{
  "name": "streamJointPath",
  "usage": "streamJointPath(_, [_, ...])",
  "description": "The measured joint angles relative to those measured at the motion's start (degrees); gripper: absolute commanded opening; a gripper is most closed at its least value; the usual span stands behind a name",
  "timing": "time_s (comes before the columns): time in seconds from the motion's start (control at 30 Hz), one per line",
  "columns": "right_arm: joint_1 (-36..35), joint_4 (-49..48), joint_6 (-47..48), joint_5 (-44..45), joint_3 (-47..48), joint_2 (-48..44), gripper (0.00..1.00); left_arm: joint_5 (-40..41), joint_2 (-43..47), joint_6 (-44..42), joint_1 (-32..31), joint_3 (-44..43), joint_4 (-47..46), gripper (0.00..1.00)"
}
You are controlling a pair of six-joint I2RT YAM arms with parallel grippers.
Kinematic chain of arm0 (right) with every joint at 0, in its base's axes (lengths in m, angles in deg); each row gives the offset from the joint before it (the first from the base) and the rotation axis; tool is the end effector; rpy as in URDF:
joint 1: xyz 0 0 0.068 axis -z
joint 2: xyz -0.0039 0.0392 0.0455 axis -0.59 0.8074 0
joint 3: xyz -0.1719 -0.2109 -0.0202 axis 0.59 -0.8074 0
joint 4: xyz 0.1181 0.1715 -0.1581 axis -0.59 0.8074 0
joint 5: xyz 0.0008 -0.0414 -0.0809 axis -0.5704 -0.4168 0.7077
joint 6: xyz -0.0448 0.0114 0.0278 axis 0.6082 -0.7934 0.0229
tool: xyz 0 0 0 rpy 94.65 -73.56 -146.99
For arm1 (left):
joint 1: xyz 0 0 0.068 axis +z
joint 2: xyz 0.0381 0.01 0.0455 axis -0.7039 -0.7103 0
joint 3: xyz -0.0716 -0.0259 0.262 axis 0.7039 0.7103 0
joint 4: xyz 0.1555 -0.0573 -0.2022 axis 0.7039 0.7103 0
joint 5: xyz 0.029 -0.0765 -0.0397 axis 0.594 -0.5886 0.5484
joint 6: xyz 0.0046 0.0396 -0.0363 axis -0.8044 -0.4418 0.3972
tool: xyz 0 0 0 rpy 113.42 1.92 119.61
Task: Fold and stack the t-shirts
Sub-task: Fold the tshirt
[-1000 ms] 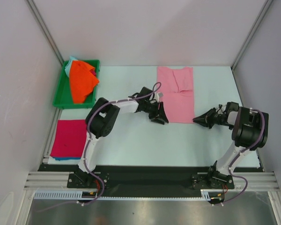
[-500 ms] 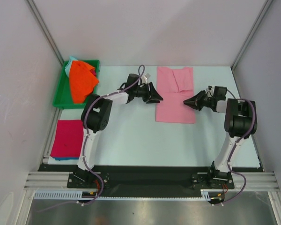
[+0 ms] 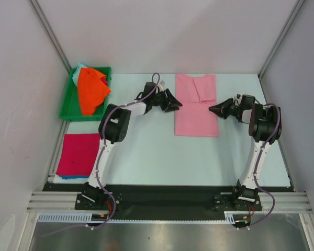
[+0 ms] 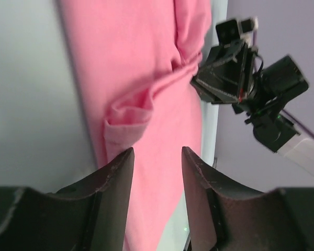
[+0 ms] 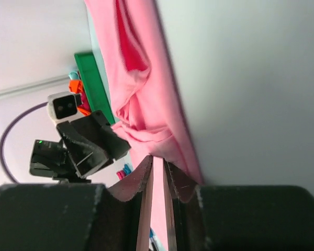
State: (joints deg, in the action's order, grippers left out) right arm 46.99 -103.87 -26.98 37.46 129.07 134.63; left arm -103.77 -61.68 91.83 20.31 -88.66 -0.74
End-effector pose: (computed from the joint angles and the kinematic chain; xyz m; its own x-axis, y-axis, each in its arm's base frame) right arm 0.4454 -0.0572 0.0808 -0.7363 0.6728 -0.0721 0.2071 0.3255 0.9226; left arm 0.4901 -0.2489 0.1060 -0.9461 -0.2552 -0.1996 0.0836 0.4029 -0.9114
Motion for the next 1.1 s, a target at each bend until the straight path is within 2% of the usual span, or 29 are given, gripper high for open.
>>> streamJointPath(0.5, [1.55, -3.96, -6.56, -0.7, 6.73, 5.68, 0.21, 1.68, -6.38, 6.32, 2.43, -9.49, 1.64, 0.48])
streamJointPath(0.63, [2.8, -2.64, -6.93, 0.39, 8.04, 5.68, 0.24, 3.32, -6.45, 4.5, 3.48, -12.02, 5.84, 0.49])
streamJointPath(0.77, [6.05, 5.03, -2.19, 1.07, 11.34, 5.38, 0.27, 5.86, -5.4, -1.14, 4.72, -13.64, 13.27, 0.49])
streamJointPath(0.9, [9.4, 16.06, 5.14, 2.4, 12.9, 2.54, 0.31, 8.04, 1.75, -6.01, 5.4, -5.84, 18.32, 0.51])
streamJointPath(1.0, [10.88, 25.81, 10.64, 4.66, 12.22, -3.06, 0.35, 9.44, 11.04, -8.09, 5.01, 5.46, 19.28, 0.54])
streamJointPath(1.07, [10.64, 29.53, 13.4, 6.23, 8.76, -9.29, 0.42, 10.86, 19.41, -8.37, 4.0, 15.26, 19.32, 0.57])
streamJointPath(1.1, [10.23, 31.74, 14.45, 6.75, 6.97, -12.59, 0.43, 11.08, 21.4, -8.22, 3.17, 17.27, 19.56, 0.59])
